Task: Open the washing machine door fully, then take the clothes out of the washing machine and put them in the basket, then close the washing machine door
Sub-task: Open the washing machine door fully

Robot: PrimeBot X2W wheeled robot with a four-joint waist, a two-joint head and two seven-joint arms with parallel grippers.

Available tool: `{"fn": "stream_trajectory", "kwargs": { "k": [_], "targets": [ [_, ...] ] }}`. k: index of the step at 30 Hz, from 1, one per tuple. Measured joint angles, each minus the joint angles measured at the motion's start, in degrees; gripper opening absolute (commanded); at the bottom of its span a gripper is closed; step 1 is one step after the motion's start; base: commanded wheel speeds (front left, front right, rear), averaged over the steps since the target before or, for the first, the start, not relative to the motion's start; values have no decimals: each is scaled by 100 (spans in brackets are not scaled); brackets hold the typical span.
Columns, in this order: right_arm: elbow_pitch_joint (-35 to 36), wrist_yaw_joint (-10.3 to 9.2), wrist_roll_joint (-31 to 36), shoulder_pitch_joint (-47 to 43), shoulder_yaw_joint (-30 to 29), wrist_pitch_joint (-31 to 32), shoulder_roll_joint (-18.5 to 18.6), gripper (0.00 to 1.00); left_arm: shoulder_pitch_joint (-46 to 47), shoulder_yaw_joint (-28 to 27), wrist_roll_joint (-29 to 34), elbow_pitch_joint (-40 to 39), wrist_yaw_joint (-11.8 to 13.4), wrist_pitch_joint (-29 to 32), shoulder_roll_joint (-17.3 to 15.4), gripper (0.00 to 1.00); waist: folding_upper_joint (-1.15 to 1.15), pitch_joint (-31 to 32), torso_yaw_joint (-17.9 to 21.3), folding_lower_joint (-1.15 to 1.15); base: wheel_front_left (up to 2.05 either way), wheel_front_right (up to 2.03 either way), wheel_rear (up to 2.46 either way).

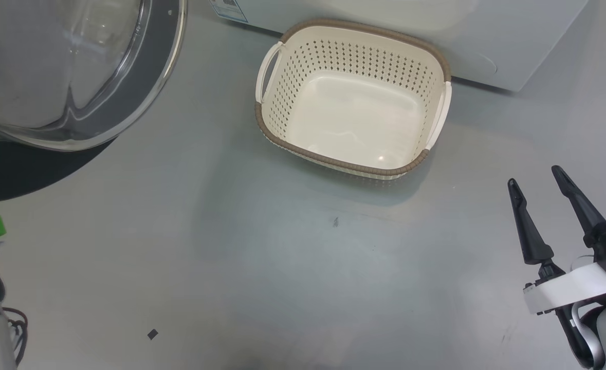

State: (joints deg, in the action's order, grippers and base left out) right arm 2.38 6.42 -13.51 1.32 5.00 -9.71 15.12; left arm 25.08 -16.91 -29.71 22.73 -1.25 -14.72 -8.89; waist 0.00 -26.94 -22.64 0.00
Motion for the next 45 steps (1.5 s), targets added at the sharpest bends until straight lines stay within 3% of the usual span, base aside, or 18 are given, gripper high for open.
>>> {"fn": "stream_trajectory", "kwargs": {
  "k": [13,23,37,45],
  "targets": [
    [348,-10,87,54,-133,268,246,100,647,-296,10,590,-154,-4,-267,0,0,-530,-32,0,0,0,0],
    [415,-60,98,54,-203,341,309,100,890,-327,170,840,-249,-4,-258,0,0,-655,-108,0,0,0,0],
    [76,-59,32,53,-65,93,63,100,873,-289,721,942,-407,-4,-118,0,0,-170,-91,0,0,0,0],
    [-230,-58,-119,52,41,-148,-226,100,513,21,1067,789,-511,-4,-62,0,0,303,34,0,0,0,0]
  ]
}}
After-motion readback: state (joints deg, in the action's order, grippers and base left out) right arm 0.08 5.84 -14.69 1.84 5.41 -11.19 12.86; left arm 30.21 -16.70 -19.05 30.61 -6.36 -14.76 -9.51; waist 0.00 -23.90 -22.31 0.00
